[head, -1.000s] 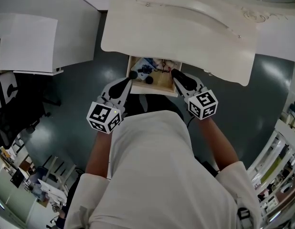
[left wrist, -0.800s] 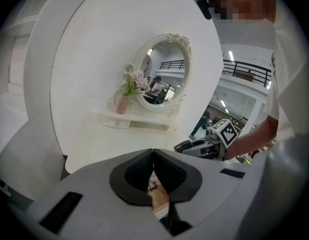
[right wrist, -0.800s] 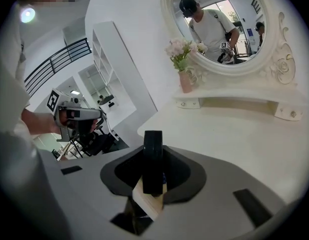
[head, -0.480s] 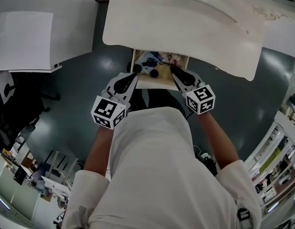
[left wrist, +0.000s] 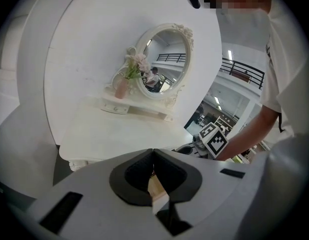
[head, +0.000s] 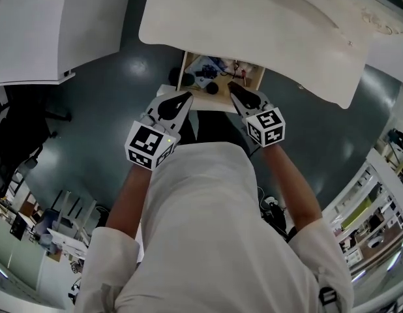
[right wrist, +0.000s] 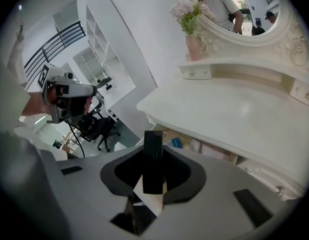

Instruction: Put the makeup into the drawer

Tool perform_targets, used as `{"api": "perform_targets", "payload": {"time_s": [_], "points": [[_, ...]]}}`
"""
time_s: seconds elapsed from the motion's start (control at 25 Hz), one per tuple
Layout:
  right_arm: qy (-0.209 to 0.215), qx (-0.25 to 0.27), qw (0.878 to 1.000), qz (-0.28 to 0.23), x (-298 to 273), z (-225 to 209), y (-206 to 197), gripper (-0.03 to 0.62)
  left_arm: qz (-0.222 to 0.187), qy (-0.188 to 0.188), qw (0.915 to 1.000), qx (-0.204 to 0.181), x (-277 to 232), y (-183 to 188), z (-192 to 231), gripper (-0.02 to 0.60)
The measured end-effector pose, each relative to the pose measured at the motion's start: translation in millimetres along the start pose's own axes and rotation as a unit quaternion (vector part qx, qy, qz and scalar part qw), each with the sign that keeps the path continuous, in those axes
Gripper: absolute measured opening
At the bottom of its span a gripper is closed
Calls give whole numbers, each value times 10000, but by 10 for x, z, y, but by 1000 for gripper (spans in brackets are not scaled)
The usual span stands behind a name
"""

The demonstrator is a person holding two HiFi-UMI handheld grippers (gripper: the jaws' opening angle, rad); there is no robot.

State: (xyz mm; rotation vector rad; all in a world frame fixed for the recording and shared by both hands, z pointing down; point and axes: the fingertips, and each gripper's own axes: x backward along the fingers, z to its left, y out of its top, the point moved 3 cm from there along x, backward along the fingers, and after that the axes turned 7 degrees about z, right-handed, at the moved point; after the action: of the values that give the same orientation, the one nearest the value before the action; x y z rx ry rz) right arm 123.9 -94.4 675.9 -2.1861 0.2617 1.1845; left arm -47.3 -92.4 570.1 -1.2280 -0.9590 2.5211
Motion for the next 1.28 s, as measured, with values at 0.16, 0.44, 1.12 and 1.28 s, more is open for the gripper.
{"api": "perform_targets", "payload": {"time_s": [0.16, 0.44, 1.12, 1.28], "points": [[9, 3, 9999, 157, -127, 9, -74, 110, 63, -17, 10000, -40, -26, -80, 17, 17], [-18, 46, 9992, 397, -367, -104, -164, 110, 151, 2, 9999, 57, -111, -254, 95, 17], [-88, 186, 9895, 1432, -1098, -434, -585, 110, 293, 218, 9988, 332, -314, -545, 326, 17], [-60, 261, 9831, 1813, -1253, -461, -702, 110, 314, 237, 9985, 374, -329, -565, 333, 17]]}}
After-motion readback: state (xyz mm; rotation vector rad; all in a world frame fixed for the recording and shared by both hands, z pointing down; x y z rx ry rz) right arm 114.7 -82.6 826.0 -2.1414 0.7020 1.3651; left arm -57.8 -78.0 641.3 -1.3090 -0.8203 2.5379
